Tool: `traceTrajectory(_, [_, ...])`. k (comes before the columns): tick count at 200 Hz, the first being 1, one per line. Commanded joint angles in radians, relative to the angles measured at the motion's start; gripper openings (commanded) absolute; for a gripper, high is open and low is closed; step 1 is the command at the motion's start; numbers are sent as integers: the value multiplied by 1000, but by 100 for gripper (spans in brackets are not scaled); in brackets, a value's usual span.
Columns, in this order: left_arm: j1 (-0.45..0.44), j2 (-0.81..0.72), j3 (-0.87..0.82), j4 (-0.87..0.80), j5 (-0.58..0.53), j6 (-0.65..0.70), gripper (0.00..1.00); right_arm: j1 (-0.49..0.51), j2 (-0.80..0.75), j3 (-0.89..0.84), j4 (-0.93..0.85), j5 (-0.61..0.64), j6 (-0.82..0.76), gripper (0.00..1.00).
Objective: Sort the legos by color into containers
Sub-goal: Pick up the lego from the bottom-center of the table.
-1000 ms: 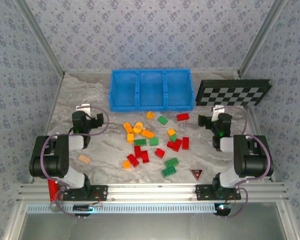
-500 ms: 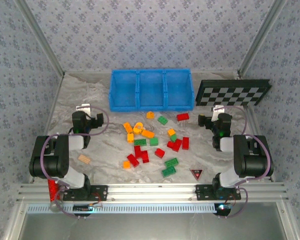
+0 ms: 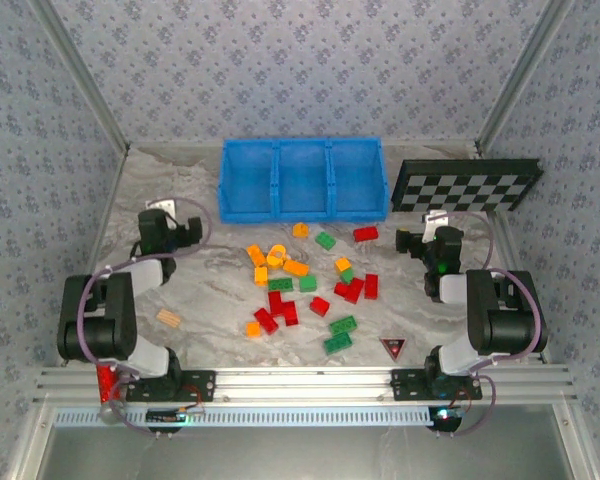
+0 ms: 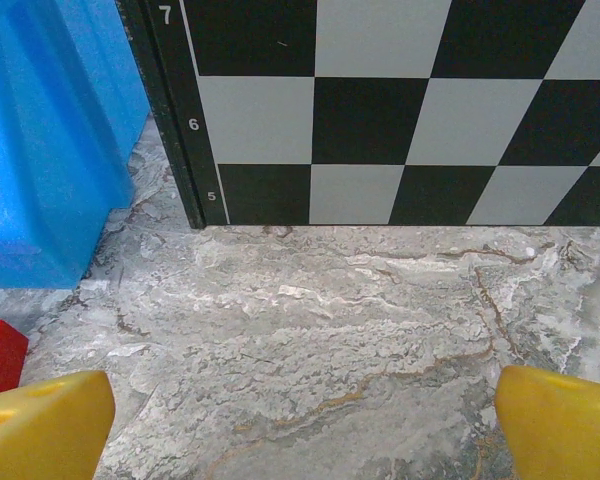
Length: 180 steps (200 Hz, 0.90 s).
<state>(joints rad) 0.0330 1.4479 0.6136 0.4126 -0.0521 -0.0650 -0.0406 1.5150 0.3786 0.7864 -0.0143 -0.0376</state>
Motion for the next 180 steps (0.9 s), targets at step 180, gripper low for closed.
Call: traceTrajectory(180, [-309, -401, 524, -984, -56, 65, 99, 321, -445, 355, -1184, -68, 431, 97])
